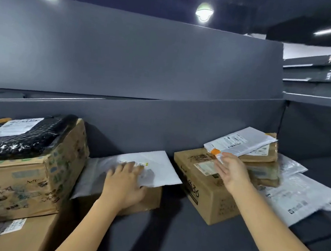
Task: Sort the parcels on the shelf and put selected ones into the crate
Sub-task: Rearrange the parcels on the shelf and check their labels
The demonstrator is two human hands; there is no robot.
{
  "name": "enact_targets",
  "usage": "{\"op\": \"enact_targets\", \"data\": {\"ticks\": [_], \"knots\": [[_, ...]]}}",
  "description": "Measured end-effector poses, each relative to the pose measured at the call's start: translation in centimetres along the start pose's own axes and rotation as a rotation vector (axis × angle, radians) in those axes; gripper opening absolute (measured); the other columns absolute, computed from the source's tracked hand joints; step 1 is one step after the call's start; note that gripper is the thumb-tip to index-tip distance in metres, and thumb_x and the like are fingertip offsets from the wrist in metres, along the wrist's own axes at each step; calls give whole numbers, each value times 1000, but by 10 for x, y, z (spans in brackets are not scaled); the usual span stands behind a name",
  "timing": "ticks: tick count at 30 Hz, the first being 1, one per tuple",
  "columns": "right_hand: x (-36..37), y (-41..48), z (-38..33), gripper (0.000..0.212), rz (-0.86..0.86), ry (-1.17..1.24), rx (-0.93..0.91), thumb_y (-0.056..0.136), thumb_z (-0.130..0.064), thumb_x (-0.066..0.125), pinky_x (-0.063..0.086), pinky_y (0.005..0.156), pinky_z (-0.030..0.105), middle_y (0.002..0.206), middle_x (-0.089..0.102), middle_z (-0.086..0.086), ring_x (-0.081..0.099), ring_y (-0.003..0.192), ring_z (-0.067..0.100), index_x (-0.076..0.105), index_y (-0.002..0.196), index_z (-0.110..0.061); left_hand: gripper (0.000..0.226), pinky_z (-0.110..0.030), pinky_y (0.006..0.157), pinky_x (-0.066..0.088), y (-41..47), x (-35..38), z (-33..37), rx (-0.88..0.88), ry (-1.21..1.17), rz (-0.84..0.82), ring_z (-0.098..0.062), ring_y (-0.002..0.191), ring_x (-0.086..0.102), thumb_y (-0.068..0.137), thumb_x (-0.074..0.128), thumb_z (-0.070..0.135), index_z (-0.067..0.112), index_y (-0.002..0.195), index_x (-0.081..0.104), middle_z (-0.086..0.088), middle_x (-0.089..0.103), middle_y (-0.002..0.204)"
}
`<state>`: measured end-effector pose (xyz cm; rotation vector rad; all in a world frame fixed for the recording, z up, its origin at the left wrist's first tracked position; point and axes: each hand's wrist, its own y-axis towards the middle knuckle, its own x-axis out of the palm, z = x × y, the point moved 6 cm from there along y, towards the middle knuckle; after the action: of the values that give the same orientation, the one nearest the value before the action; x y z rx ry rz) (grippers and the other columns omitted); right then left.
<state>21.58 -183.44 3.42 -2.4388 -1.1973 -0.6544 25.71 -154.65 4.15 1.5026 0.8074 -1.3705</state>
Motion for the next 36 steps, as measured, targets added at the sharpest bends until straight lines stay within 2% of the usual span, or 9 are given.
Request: {"op": "enact_targets", "data": {"ticks": [5, 13, 17, 21, 24, 27, 30, 33, 36], "knots": [[-21, 25, -6, 35, 60, 103, 116, 98, -1, 39, 43, 103, 38, 148, 31, 19, 39, 131, 35, 51, 131, -6, 62, -43, 116, 15, 19, 26, 28, 78, -37, -83, -21, 142, 26, 87, 28, 59, 35, 144, 34, 5, 31, 154], [-8, 42, -3, 39, 14, 81, 231, 96, 4, 39, 59, 58, 38, 144, 35, 24, 49, 121, 42, 50, 130, -12, 46, -39, 100, 39, 44, 27, 23, -6, -216, -116, -31, 120, 47, 96, 30, 54, 26, 123, 54, -7, 53, 125], [-6, 45, -7, 43, 9, 73, 328, 97, -4, 46, 57, 83, 41, 147, 30, 23, 53, 119, 39, 37, 138, -11, 44, -40, 99, 39, 45, 30, 25, -18, -182, -83, -35, 118, 46, 96, 31, 52, 24, 123, 52, -8, 52, 123], [-4, 47, -5, 44, 1, 72, 312, 96, -5, 48, 58, 82, 40, 145, 33, 20, 55, 118, 35, 39, 139, -10, 42, -41, 101, 38, 44, 34, 26, -11, -155, -59, -37, 118, 44, 96, 32, 49, 23, 123, 50, -11, 50, 126], [1, 44, -3, 24, 47, -64, 217, 92, -5, 57, 59, 60, 23, 124, 53, 18, 63, 85, 22, 57, 116, -6, 42, -43, 100, 38, 42, 34, 26, -14, -145, -65, -38, 118, 43, 96, 32, 48, 21, 124, 49, -12, 49, 127], [11, 36, -5, 22, 85, -273, 0, 87, 0, 63, 35, 31, 9, 84, 61, 5, 49, 52, 7, 67, 108, -3, 44, -45, 101, 37, 41, 34, 26, -15, -144, -70, -38, 120, 41, 96, 32, 48, 20, 126, 48, -12, 47, 129], [25, 22, -10, 13, 71, -414, -205, 85, 3, 62, 44, 53, 14, 85, 61, 5, 48, 62, 10, 68, 89, -8, 45, -45, 104, 34, 39, 35, 26, -2, -138, -74, -38, 122, 39, 96, 33, 48, 20, 129, 46, -12, 45, 132], [44, -2, -17, 25, -23, -454, -279, 85, 4, 55, 52, 90, 45, 70, 49, 4, 49, 77, 22, 52, 67, -14, 47, -45, 108, 29, 36, 36, 24, 13, -149, -79, -35, 126, 36, 96, 35, 50, 23, 133, 45, -8, 43, 137], [60, -29, -34, 30, -120, -337, -338, 84, 6, 43, 47, 94, 52, 65, 37, 3, 44, 68, 17, 37, 62, -13, 54, -43, 112, 26, 34, 38, 15, 81, -229, -69, -26, 132, 37, 89, 36, 61, 33, 134, 48, 3, 45, 140]]}}
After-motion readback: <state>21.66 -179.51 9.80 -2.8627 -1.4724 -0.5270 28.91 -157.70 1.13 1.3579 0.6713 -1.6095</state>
